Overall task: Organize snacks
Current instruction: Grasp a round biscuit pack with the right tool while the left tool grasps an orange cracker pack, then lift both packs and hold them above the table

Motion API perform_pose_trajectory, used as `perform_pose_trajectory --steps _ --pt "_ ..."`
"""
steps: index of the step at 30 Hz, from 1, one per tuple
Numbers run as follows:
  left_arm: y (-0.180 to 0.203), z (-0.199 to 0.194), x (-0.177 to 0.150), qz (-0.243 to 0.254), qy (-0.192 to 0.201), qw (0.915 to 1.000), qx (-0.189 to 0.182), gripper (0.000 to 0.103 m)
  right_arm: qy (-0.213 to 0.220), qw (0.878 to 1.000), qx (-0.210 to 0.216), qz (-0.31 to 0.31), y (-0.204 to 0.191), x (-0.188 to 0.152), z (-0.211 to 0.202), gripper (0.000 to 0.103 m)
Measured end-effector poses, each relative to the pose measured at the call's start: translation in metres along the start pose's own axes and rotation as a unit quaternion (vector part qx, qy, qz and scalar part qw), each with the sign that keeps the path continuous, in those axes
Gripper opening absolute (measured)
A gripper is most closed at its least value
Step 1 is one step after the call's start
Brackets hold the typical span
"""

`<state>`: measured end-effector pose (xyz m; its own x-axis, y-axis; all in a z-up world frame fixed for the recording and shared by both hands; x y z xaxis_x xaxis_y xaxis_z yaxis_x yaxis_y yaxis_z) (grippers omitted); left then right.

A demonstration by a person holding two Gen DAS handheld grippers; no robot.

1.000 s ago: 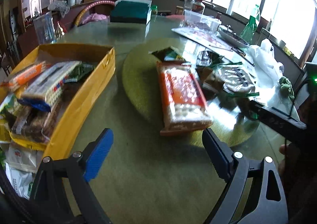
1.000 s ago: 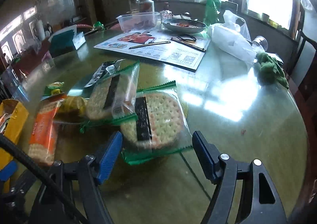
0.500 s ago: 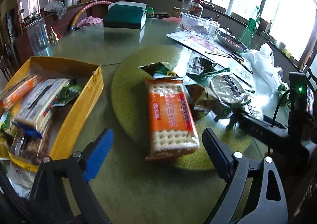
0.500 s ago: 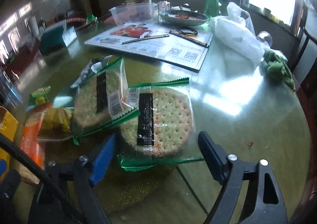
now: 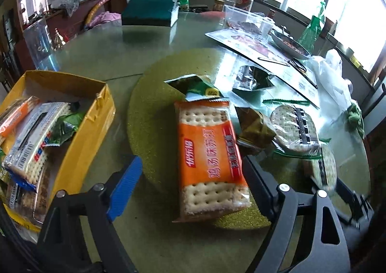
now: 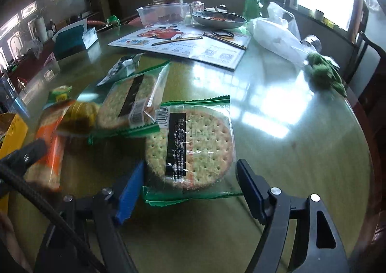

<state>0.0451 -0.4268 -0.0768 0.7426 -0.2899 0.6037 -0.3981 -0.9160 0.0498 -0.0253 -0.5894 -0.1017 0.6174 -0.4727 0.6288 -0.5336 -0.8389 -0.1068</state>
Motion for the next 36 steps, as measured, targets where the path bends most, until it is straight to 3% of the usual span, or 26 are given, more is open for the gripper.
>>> perform_pose_trajectory --steps 6,7,9,15,24,36 --pt "0.009 0.008 -0.005 0.043 -0.007 0.9989 0.019 0.084 0.0 1.0 -0.006 0.008 -0.001 -0.028 -0.023 0.075" --pt "0.007 0.007 -0.006 0.041 -0.006 0.999 0.017 0.081 0.0 1.0 -0.007 0.01 -0.001 -0.032 -0.026 0.075" --pt "0.003 0.003 -0.013 0.036 -0.008 0.9993 0.003 0.061 0.001 1.0 -0.012 0.016 0.0 -0.043 -0.035 0.075" --pt "-0.006 -0.027 -0.052 0.068 0.005 0.9976 0.005 0.059 0.002 1.0 -0.017 0.022 -0.006 -0.073 -0.057 0.075" --pt "-0.028 -0.083 -0.127 0.137 0.015 0.9898 -0.037 0.059 0.002 1.0 -0.008 0.011 -0.021 -0.098 -0.075 0.075" --pt "-0.028 -0.079 -0.127 0.145 0.012 0.9891 -0.021 0.064 0.002 1.0 -0.007 0.01 -0.022 -0.099 -0.074 0.076"
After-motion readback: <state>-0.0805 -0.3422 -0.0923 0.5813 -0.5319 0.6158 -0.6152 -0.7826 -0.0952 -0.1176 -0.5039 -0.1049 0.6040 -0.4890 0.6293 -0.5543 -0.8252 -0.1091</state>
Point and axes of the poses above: each gripper's, at about its wrist camera, not at the fingertips, and z roughly the way its jaws point, y to its right, x to its top, the point moved 1 cm from there along z, roughly the way its jaws point, and after that the axes turned 7 degrees about z, right-handed, at the moved point
